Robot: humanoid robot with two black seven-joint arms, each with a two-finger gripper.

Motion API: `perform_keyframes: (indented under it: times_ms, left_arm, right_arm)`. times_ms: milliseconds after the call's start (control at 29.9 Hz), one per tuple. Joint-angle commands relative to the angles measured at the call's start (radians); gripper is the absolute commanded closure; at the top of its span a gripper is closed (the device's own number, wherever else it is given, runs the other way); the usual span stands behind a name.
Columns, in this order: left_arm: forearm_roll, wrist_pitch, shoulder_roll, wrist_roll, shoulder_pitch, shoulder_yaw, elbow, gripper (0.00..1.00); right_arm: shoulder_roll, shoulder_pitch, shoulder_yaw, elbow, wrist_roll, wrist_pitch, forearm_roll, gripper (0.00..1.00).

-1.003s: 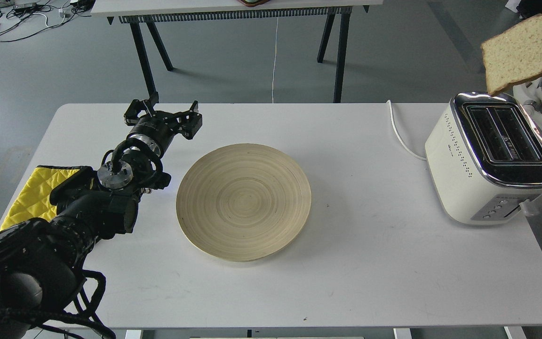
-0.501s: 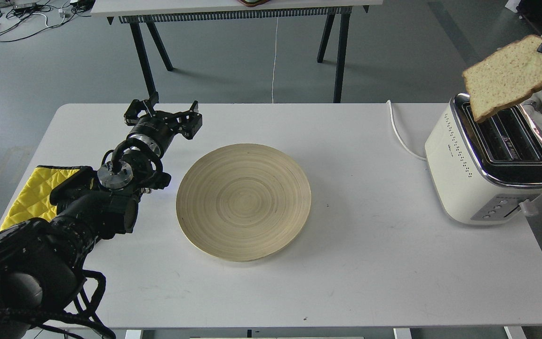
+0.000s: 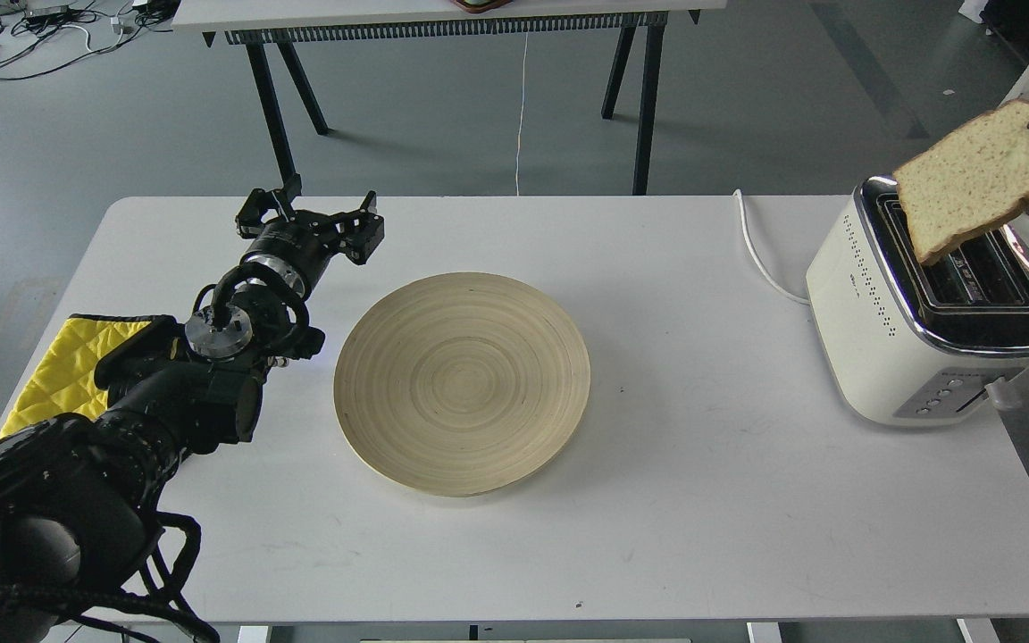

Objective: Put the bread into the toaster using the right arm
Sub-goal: 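Move the held bread over the toaster slot and align it vertically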

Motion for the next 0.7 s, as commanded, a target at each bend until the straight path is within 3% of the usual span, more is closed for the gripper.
perform_keyframes:
  times_ms: [0, 669]
  left_arm:
    - [0.0, 0.0, 0.0, 0.0, 0.0, 0.0, 0.0, 0.0]
    - [0.0, 0.0, 0.0, 0.0, 0.0, 0.0, 0.0, 0.0]
  right_arm:
    - [-0.007, 0.0, -0.001, 0.015, -0.016, 0.0, -0.006, 0.92]
    - [-0.044, 0.035, -0.001, 0.055, -0.052, 0.003, -0.021, 0.92]
